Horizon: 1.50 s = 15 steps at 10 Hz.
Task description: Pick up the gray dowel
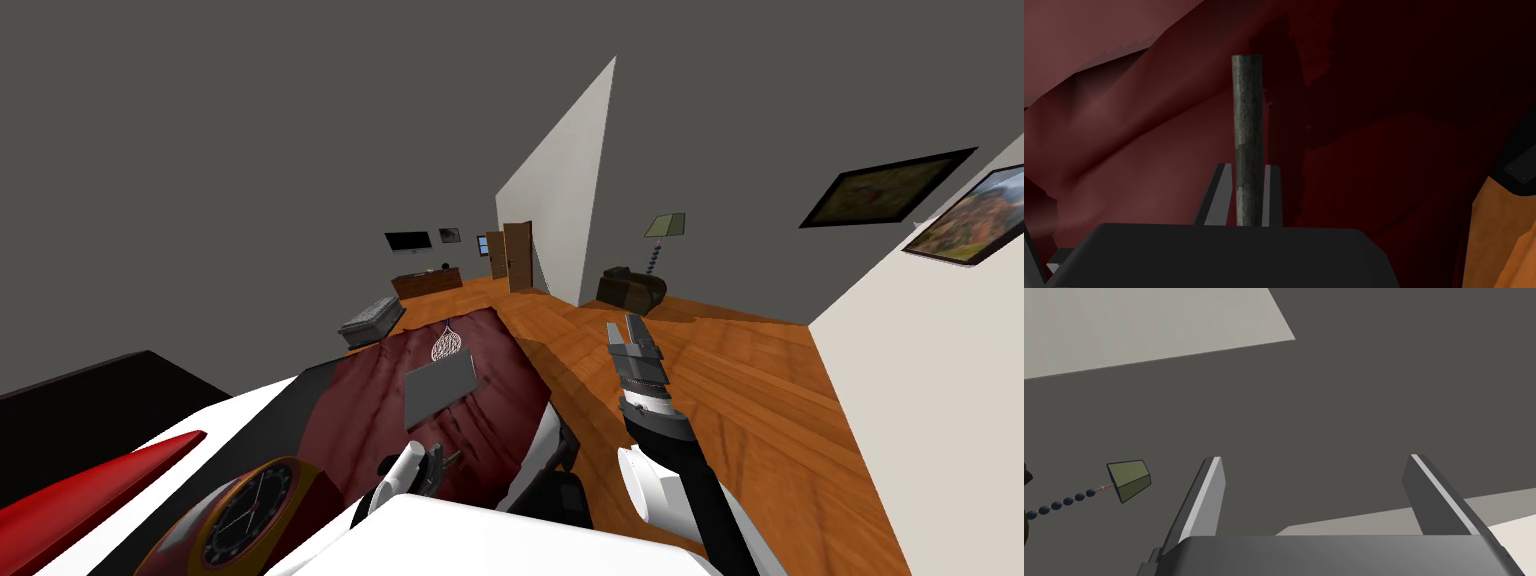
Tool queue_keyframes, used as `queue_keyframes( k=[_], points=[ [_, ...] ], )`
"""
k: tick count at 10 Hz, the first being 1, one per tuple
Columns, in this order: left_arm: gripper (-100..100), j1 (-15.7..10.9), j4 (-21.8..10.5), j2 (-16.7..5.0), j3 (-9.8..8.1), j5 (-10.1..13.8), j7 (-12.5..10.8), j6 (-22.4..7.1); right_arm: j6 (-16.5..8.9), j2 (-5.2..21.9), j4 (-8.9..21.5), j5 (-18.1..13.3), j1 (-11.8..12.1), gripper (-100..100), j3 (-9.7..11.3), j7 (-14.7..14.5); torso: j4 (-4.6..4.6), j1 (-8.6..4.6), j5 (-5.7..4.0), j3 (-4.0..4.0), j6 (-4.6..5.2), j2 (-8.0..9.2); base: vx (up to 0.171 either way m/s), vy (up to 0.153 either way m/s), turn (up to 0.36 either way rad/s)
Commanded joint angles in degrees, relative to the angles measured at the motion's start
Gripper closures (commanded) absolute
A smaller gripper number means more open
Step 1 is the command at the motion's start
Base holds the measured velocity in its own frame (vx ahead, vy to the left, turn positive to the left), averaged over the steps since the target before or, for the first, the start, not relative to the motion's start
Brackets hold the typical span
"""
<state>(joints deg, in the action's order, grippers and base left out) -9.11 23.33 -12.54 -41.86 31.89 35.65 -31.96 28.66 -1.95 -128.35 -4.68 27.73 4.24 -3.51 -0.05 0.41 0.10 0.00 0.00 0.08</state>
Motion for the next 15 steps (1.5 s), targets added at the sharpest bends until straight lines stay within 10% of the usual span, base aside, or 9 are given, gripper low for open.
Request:
queue_keyframes(
  k=[1, 15],
  points=[
    [100, 0.0, 0.2, 0.0, 1.06, -0.2, -2.3, -0.1, 0.0, 0.0, 0.0, 0.0, 0.0, 0, 0.0, 0.0, 0.00, 0.00, 0.00, 0.00, 0.00, 0.00, -0.015, 0.028, 0.001],
    [100, -1.4, 5.2, 1.4, 17.17, -5.1, -23.3, 0.2, 0.0, 0.0, 0.0, 0.0, 0.0, 0, 0.0, 0.0, -0.02, -0.16, -0.03, -0.04, -0.02, -0.08, -0.034, 0.033, -0.026]
  ],
)
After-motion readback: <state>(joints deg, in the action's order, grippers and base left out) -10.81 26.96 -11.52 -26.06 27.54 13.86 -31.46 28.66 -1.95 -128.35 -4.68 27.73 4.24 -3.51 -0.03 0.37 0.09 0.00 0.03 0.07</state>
